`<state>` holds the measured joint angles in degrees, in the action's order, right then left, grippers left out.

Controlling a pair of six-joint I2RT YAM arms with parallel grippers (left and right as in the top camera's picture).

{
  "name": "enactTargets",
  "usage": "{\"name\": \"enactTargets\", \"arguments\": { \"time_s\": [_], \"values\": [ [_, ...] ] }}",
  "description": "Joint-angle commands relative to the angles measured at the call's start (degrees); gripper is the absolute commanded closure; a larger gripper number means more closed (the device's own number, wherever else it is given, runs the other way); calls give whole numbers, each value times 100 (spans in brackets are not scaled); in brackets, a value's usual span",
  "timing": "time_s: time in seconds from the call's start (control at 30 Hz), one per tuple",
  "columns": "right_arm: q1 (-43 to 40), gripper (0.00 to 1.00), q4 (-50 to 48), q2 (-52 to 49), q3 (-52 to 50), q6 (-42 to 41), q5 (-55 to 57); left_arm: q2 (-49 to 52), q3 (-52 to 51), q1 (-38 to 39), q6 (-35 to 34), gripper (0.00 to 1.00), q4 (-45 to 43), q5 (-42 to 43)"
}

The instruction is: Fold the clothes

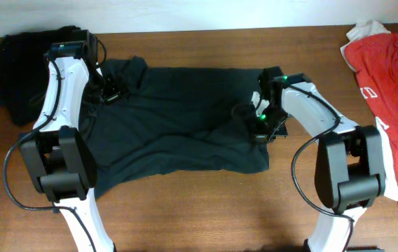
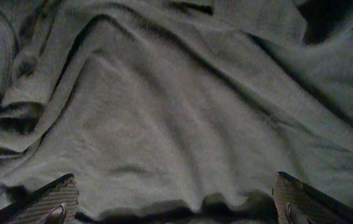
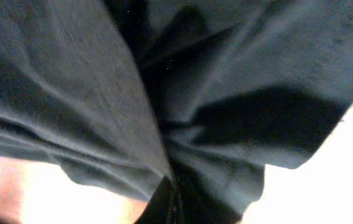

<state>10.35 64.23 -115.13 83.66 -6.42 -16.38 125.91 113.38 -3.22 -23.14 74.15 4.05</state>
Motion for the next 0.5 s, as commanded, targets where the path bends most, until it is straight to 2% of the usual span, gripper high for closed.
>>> {"name": "enactTargets", "arguments": {
  "time_s": [0.0,0.17,0.23,0.4,0.47],
  "values": [
    [-109,96,796,125,483,-48,55,-2,66,-17,96,1,7,-83],
    [-101,96,1829,597,485,-227,378,-2,66,-20,96,1,144,-81],
    [-101,96,2199,1285,417,-909,1156,-24,68,-20,271,1,225,-79],
    [-107,96,1991,2977,-509,-1394,1412,-907,68,-17,291,1,817,-81],
    [-116,95,1672,3018,-1121,-1731,1460,-1416,68,-17,354,1,1303,-101]
  ]
}}
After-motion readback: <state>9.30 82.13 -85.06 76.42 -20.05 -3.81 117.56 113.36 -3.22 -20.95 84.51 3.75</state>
